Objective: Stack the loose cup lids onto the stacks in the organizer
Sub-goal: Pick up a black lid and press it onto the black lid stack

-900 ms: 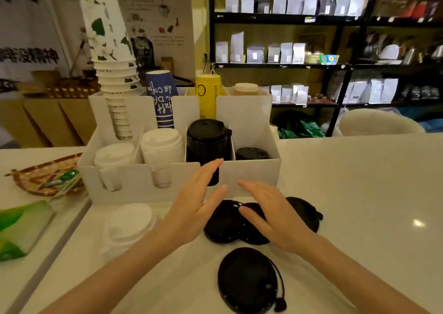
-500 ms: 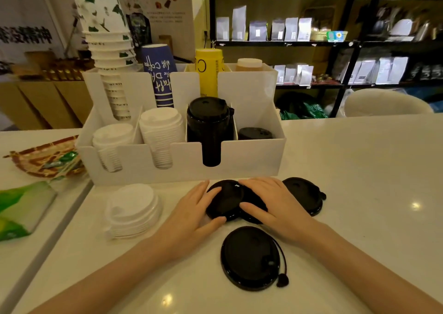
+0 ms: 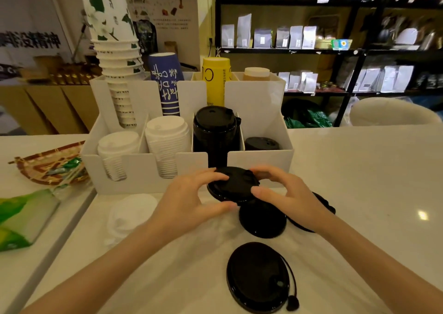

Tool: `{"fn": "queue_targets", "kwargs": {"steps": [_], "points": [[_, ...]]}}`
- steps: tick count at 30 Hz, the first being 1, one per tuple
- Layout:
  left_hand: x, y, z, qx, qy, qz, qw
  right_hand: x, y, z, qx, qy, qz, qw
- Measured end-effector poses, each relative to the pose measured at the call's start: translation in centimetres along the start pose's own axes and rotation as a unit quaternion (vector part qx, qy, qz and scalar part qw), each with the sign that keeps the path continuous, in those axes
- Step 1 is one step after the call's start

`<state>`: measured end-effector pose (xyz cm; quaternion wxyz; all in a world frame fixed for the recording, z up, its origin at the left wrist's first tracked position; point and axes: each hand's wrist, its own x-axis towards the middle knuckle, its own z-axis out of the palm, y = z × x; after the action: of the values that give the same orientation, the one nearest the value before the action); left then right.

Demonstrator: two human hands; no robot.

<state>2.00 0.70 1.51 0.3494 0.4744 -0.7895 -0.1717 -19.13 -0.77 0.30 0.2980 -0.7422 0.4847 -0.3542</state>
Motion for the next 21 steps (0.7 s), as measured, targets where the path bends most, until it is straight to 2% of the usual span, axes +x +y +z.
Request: {"fn": "queue_targets", "kwargs": {"steps": [9, 16, 21], "points": [[5.2, 2.1, -5.0, -0.002, 0.099, 0.092, 0.991, 5.0, -4.5, -3.0, 0.022, 0.105, -0.091, 0.990], [9.1, 0.0, -5.4, -0.059, 0.155, 0.098, 0.981, 9.1, -5.5, -2.0, 0.100, 0.192, -0.118, 0.969], [10.3, -1.9, -4.7, -0.071, 0.141, 0.059, 0.986, 10.7, -4.0, -0.1, 0.156, 0.163, -0.080, 0.971]]}}
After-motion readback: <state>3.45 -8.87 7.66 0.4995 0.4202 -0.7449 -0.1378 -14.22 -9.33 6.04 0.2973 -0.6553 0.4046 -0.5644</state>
